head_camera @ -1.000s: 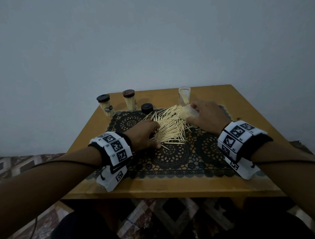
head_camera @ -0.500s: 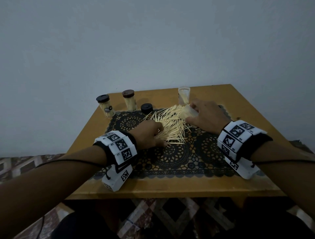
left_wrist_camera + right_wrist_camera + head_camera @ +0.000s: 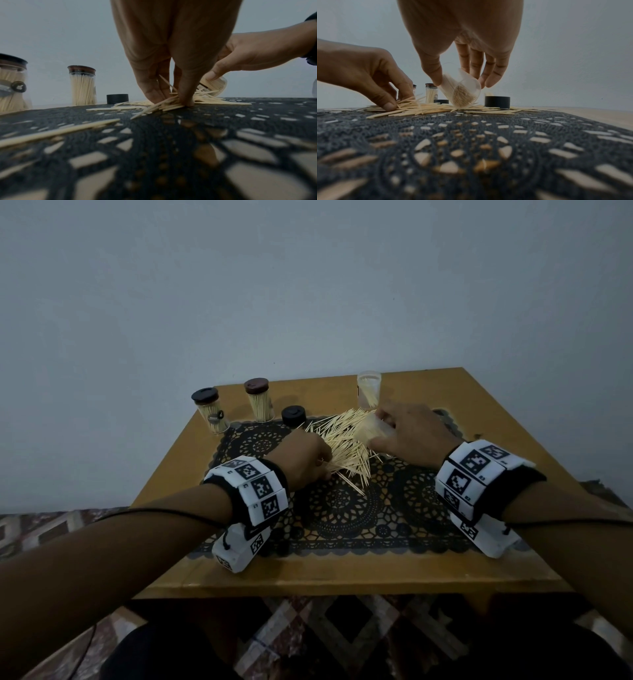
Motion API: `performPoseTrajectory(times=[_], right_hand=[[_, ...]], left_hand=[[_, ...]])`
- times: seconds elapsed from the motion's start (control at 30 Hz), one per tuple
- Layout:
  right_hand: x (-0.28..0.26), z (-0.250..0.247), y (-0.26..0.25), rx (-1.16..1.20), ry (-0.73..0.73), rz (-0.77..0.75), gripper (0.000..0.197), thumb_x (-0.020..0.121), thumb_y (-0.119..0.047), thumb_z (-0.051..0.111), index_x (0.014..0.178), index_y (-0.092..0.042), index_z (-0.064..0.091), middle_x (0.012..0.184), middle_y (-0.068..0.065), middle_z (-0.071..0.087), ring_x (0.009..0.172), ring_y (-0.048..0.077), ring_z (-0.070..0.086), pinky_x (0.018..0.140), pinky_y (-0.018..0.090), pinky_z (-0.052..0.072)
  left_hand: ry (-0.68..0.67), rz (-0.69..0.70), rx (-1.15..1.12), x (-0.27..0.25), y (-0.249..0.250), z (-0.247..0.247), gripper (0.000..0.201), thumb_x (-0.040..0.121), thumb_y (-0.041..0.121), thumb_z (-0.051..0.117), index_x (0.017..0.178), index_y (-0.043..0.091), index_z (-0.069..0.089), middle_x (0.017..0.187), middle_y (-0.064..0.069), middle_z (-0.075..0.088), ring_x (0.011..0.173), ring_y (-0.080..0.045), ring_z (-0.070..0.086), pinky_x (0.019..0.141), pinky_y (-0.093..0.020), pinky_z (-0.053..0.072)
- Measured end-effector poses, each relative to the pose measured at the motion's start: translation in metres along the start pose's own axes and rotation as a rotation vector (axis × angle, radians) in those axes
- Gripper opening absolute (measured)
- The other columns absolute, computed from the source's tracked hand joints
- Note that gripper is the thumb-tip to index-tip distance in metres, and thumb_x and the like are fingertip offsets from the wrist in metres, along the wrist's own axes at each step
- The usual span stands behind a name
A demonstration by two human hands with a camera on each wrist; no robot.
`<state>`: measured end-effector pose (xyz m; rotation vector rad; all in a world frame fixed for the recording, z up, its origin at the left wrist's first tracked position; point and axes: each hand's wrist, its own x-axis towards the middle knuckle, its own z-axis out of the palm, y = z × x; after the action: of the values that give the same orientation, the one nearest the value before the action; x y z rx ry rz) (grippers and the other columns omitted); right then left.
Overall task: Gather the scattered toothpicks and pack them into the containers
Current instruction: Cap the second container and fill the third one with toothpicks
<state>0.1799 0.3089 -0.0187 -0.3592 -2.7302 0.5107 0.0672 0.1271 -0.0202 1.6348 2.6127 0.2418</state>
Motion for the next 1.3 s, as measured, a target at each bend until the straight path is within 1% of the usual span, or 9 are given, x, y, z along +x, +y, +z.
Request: performPoseTrajectory(times=[0.13, 0.2, 0.37, 0.47, 0.63, 0.73, 0.87, 1.0, 1.3], right_hand=[[-0.001, -0.001, -0.001, -0.022, -0.025, -0.042, 0.05, 0.08, -0.04, 0.076, 0.117, -0.011, 0.061, 0.109, 0.007, 0.067, 0.084, 0.015, 0.054, 0.059, 0.02, 0.034], [-0.001, 0.0, -0.002, -0.034, -0.041, -0.059, 0.05, 0.08, -0.042, 0.076, 0.116, -0.012, 0.061, 0.111, 0.007, 0.067, 0.084, 0.013, 0.053, 0.061, 0.022, 0.034], [0.0, -0.001, -0.001, -0.031, -0.058, -0.073, 0.048, 0.079, -0.041, 0.077, 0.114, -0.013, 0.061, 0.112, 0.007, 0.068, 0.086, 0.014, 0.056, 0.064, 0.023, 0.036], [0.0, 0.0, -0.001, -0.031, -0.055, -0.084, 0.047, 0.078, -0.04, 0.078, 0.113, -0.013, 0.062, 0.11, 0.007, 0.069, 0.084, 0.015, 0.056, 0.057, 0.018, 0.034], [0.002, 0.001, -0.002, -0.05, -0.08, -0.091, 0.048, 0.078, -0.038, 0.077, 0.117, -0.014, 0.061, 0.113, 0.007, 0.067, 0.093, 0.02, 0.059, 0.072, 0.024, 0.037], [0.002, 0.002, -0.003, -0.034, -0.091, -0.099, 0.047, 0.076, -0.037, 0.079, 0.113, -0.014, 0.063, 0.11, 0.007, 0.067, 0.093, 0.022, 0.06, 0.076, 0.03, 0.047], [0.001, 0.002, -0.005, -0.027, -0.086, -0.122, 0.044, 0.074, -0.036, 0.08, 0.109, -0.015, 0.065, 0.105, 0.005, 0.068, 0.09, 0.021, 0.06, 0.078, 0.033, 0.05], [0.0, 0.003, -0.007, -0.034, -0.102, -0.133, 0.045, 0.073, -0.038, 0.08, 0.11, -0.017, 0.065, 0.103, 0.003, 0.067, 0.092, 0.02, 0.058, 0.082, 0.036, 0.05], [0.003, 0.006, -0.001, -0.028, -0.053, -0.118, 0.044, 0.071, -0.043, 0.081, 0.105, -0.018, 0.066, 0.1, 0.004, 0.067, 0.087, 0.02, 0.058, 0.073, 0.034, 0.05]], left_hand=[[-0.006, -0.007, 0.023, 0.003, -0.001, 0.001, 0.022, 0.087, 0.02, 0.068, 0.107, 0.013, 0.074, 0.097, -0.005, 0.073, 0.086, -0.018, 0.066, 0.083, -0.035, 0.054], [-0.011, -0.008, 0.03, 0.005, -0.003, 0.001, 0.017, 0.087, 0.02, 0.067, 0.099, 0.012, 0.076, 0.089, -0.006, 0.073, 0.079, -0.018, 0.066, 0.077, -0.036, 0.055], [-0.008, -0.025, 0.049, 0.009, -0.007, 0.003, 0.017, 0.088, 0.023, 0.066, 0.087, 0.01, 0.077, 0.069, -0.006, 0.069, 0.051, -0.013, 0.051, 0.049, -0.022, 0.041], [-0.033, -0.03, 0.012, 0.008, -0.01, 0.001, 0.015, 0.087, 0.021, 0.067, 0.089, 0.009, 0.077, 0.074, -0.007, 0.072, 0.06, -0.02, 0.061, 0.056, -0.031, 0.049], [-0.053, -0.02, -0.084, 0.009, -0.027, -0.011, 0.021, 0.086, 0.021, 0.069, 0.082, 0.002, 0.075, 0.072, -0.017, 0.069, 0.052, -0.016, 0.045, 0.049, -0.026, 0.034], [-0.039, -0.022, -0.154, 0.005, -0.034, -0.022, 0.018, 0.086, 0.026, 0.07, 0.086, 0.009, 0.078, 0.073, -0.01, 0.071, 0.059, -0.021, 0.055, 0.052, -0.028, 0.04], [-0.037, -0.027, -0.233, 0.0, -0.034, -0.023, 0.018, 0.084, 0.025, 0.071, 0.095, 0.012, 0.077, 0.072, 0.006, 0.07, 0.054, -0.003, 0.055, 0.049, -0.01, 0.039], [-0.034, -0.036, -0.307, 0.0, -0.029, -0.026, 0.015, 0.085, 0.018, 0.071, 0.097, 0.011, 0.076, 0.072, 0.008, 0.069, 0.053, 0.007, 0.055, 0.05, -0.006, 0.039], [0.014, -0.105, -0.402, -0.007, -0.039, -0.042, 0.012, 0.085, 0.021, 0.071, 0.086, 0.011, 0.077, 0.063, 0.009, 0.067, 0.051, 0.004, 0.055, 0.05, -0.007, 0.039]])
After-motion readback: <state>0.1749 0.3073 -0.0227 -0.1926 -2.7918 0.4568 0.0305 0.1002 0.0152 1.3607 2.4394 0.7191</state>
